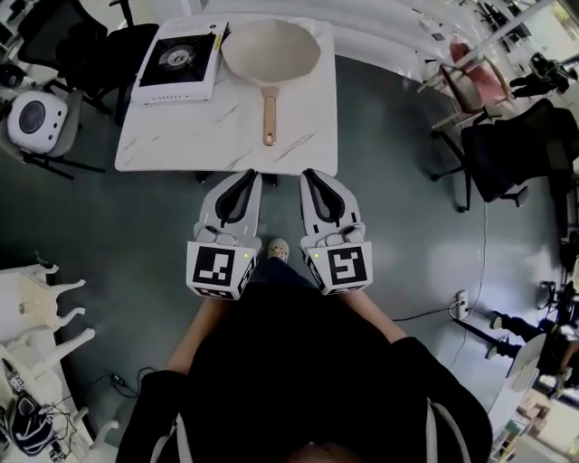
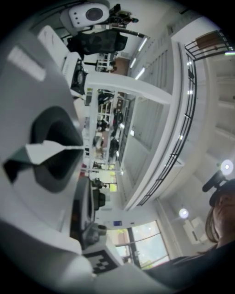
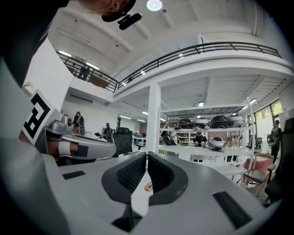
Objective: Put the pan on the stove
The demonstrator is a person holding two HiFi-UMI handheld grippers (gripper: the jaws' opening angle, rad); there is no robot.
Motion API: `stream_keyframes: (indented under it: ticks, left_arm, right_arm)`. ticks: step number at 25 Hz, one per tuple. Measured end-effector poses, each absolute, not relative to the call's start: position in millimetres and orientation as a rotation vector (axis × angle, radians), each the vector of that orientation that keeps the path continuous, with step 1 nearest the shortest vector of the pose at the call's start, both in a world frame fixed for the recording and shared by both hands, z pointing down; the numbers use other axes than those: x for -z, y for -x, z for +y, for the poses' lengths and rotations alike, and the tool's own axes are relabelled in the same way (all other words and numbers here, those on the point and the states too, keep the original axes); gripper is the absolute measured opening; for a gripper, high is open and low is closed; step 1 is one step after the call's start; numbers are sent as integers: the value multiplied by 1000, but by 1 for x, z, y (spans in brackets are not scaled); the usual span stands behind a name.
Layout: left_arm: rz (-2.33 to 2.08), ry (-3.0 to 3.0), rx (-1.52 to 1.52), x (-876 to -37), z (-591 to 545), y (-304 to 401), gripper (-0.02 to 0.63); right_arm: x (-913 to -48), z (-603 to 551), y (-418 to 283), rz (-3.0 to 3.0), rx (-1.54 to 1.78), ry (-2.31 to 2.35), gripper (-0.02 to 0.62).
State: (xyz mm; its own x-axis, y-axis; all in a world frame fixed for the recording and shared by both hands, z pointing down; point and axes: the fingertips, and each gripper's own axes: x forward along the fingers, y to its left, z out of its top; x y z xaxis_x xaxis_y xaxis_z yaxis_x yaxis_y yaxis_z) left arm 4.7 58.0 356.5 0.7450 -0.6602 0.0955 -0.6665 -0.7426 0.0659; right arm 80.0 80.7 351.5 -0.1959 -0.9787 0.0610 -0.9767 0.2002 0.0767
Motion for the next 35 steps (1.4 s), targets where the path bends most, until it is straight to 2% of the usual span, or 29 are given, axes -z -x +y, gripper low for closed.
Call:
stream_keyframes:
  ticks: [4,8,16,35]
  left_arm:
    - [-1092,-2816,-98,-362,36,-19,18]
    - [-1094,-2761,-125,-369,21,-26,73]
    - [-1020,-2683,-142,-381,9,-27,114]
    - [-676,-2567,-175,-423,-81,-46,167]
  right_arm:
    - [-356,57,-88,-2390,6,-1891,23]
    - [-359,44,-95,-2411,-19,-1855,23]
    - [-369,36,-91,-2465,-61,-1805,23]
    - [-407,-45,-91,-2436,-222,-1774,25]
